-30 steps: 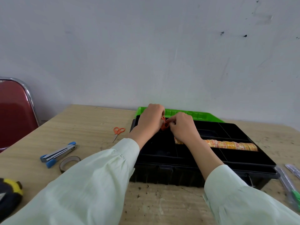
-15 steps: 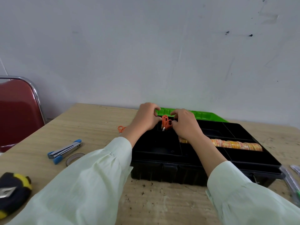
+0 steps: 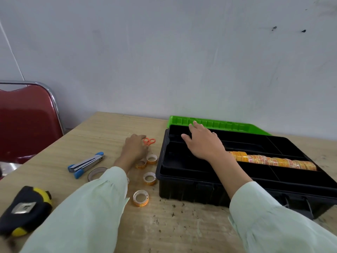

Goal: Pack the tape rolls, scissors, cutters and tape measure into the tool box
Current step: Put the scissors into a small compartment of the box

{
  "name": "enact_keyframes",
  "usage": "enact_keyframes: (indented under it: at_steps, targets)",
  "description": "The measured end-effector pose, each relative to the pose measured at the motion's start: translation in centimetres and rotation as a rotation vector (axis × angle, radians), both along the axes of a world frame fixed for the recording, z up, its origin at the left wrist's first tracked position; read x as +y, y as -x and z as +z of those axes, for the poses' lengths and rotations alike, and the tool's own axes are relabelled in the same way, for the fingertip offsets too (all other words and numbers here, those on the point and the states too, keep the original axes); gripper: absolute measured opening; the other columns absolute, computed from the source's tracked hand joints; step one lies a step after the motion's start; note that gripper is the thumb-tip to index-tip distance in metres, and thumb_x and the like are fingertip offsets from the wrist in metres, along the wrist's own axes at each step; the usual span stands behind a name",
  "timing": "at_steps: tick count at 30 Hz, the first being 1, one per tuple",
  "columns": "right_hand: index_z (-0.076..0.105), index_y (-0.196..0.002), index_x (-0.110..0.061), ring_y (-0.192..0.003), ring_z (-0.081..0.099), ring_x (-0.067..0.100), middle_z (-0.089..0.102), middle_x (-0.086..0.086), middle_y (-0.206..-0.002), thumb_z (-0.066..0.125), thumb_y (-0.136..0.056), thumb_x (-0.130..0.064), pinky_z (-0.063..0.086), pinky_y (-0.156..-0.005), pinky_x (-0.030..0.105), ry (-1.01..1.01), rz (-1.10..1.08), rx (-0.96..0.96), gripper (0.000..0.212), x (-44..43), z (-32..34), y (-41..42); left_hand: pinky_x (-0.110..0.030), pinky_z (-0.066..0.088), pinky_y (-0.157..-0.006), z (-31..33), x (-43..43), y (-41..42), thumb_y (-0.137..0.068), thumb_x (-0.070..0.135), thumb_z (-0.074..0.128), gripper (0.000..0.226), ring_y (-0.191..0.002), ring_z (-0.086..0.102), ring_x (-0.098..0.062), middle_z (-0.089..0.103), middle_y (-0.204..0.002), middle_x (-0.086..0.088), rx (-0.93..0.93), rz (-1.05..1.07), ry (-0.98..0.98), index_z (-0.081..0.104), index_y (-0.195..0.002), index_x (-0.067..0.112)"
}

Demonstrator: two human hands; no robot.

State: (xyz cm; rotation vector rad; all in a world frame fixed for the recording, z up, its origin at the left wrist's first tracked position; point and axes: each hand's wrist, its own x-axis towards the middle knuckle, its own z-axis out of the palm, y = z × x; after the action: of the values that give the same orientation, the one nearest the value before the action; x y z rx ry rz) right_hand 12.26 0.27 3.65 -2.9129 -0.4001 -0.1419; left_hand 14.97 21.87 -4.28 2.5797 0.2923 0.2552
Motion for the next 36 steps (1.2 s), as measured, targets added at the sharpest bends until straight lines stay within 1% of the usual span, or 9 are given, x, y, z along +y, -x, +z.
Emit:
enact_keyframes:
  at_steps: [3,6,15,18,20,22,24,29,36]
  targets:
    - [0.022,-0.15,-0.008,-0.148,0.012,0.022,0.01,0.004,-0.161,0.033,-0.101,-0.044,0.018,-0.115,0.05,-0.014,-0.015,-0.011,0.062,0.0,0.0,0.2,-0.047,0.033,-0.103,-0.5,-0.7,-0.6,-0.095,0.029,0.045,0.051,-0.132,0.028,-0.034,0.037,-0.146,-0.004,0.049,-0.056,-0.225,0.034,-0.144,0.028]
    - [0.023,-0.15,-0.007,-0.148,0.011,0.022,0.01,0.004,-0.161,0.034,-0.101,-0.043,0.021,-0.116,0.049,-0.03,-0.004,-0.007,0.061,0.0,0.1,0.2,-0.045,0.034,-0.097,-0.4,-1.2,-1.4,-0.096,0.03,0.043,0.037,-0.125,0.032,-0.033,0.046,-0.136,-0.005,0.028,-0.047,-0.279,0.049,-0.132,0.023]
    - [0.022,-0.15,-0.01,-0.149,0.01,0.021,0.008,0.003,-0.162,0.034,-0.101,-0.043,0.024,-0.116,0.047,-0.067,0.017,0.008,0.061,-0.3,-0.1,0.1,-0.023,0.039,-0.079,1.5,-1.4,-1.8,-0.085,0.002,0.06,0.029,-0.102,0.052,-0.026,0.043,-0.12,-0.015,-0.22,-0.009,0.096,0.057,-0.114,0.002]
    - [0.013,-0.154,-0.017,-0.149,0.008,0.022,0.007,0.002,-0.162,0.033,-0.102,-0.04,0.021,-0.117,0.048,-0.101,0.03,0.001,0.06,-0.4,-0.2,0.0,-0.022,0.041,-0.074,4.2,-1.9,-0.8,-0.085,0.008,0.062,0.017,-0.087,0.051,-0.017,0.051,-0.108,-0.012,-0.439,0.0,0.185,0.062,-0.101,0.005]
    - [0.014,-0.154,-0.019,-0.148,0.013,0.022,0.014,0.003,-0.161,0.035,-0.102,-0.032,0.022,-0.117,0.046,-0.246,0.039,-0.025,0.057,-0.4,0.2,0.0,-0.031,0.051,-0.073,6.6,-2.7,0.2,-0.085,0.015,0.064,0.009,-0.076,0.06,-0.018,0.061,-0.092,-0.009,-0.63,-0.046,0.254,0.061,-0.09,0.008]
    - [0.027,-0.15,-0.017,-0.136,0.039,0.024,0.035,0.006,-0.153,0.039,-0.101,-0.02,0.032,-0.106,0.027,-0.507,-0.003,-0.059,0.051,-0.8,0.8,0.1,-0.027,0.054,-0.067,9.3,-4.3,1.2,-0.085,0.015,0.066,0.008,-0.068,0.065,-0.016,0.065,-0.08,-0.005,-0.735,-0.102,0.335,0.06,-0.086,0.009]
    - [0.043,-0.143,-0.013,-0.116,0.055,0.022,0.053,0.006,-0.139,0.042,-0.099,-0.011,0.034,-0.084,0.012,-0.694,-0.077,-0.119,0.044,-1.6,1.6,0.4,-0.025,0.057,-0.061,11.6,-6.2,2.2,-0.084,0.011,0.068,0.008,-0.063,0.068,-0.012,0.067,-0.08,-0.003,-0.736,-0.194,0.448,0.06,-0.087,0.012]
    - [0.062,-0.118,-0.014,-0.087,0.058,0.01,0.067,0.002,-0.106,0.046,-0.093,-0.003,0.039,-0.057,0.003,-0.843,-0.132,-0.202,0.032,-3.8,2.4,0.2,-0.024,0.058,-0.059,12.7,-11.1,2.8,-0.079,-0.002,0.069,0.014,-0.059,0.068,-0.005,0.067,-0.084,-0.007,-0.598,-0.358,0.558,0.063,-0.088,0.006]
    - [0.063,-0.114,-0.016,-0.084,0.06,0.011,0.069,0.003,-0.096,0.052,-0.091,-0.005,0.041,-0.062,0.011,-0.825,-0.124,-0.208,0.028,-4.8,2.1,0.5,-0.029,0.054,-0.066,10.1,-13.8,1.5,-0.076,-0.001,0.071,0.017,-0.065,0.064,-0.019,0.064,-0.078,-0.001,-0.497,-0.413,0.474,0.062,-0.081,0.013]
